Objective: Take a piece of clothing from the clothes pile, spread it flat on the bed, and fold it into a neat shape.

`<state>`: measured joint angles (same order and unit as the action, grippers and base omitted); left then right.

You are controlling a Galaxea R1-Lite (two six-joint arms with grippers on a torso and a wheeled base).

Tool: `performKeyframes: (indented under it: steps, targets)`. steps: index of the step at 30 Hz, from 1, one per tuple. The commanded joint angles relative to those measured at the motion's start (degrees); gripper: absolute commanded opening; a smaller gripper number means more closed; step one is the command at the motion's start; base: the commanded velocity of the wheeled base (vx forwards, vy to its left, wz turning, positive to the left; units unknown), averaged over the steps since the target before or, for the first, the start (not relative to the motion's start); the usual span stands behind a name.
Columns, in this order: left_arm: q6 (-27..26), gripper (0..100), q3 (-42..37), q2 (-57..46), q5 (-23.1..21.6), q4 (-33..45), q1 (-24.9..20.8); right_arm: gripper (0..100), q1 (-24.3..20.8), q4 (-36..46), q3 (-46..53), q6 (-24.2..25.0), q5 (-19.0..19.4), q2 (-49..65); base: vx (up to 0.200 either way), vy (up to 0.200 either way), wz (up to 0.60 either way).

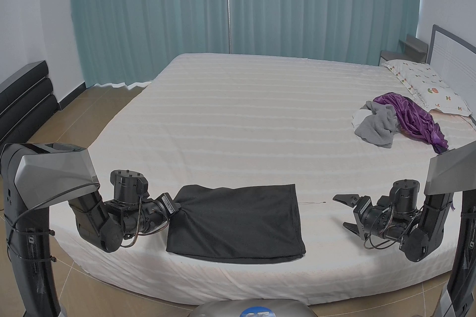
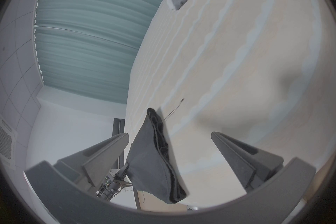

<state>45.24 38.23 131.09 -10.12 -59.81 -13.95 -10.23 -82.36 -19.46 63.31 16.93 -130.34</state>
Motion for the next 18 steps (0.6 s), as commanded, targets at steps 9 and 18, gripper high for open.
performKeyframes:
  steps: [9, 18]
  targets:
    - [0.64, 0, -0.09, 0.49, 0.01, -0.05, -0.38, 100, -3.04, -7.46, 3.37, 0.33, -0.15, -2.9, 0.0, 0.0, 0.0]
    - [0.73, 0, 0.53, 0.57, -0.17, -0.05, -0.38, 100, -3.13, -7.46, 3.55, 0.15, -0.15, -2.9, 0.0, 0.0, 0.0]
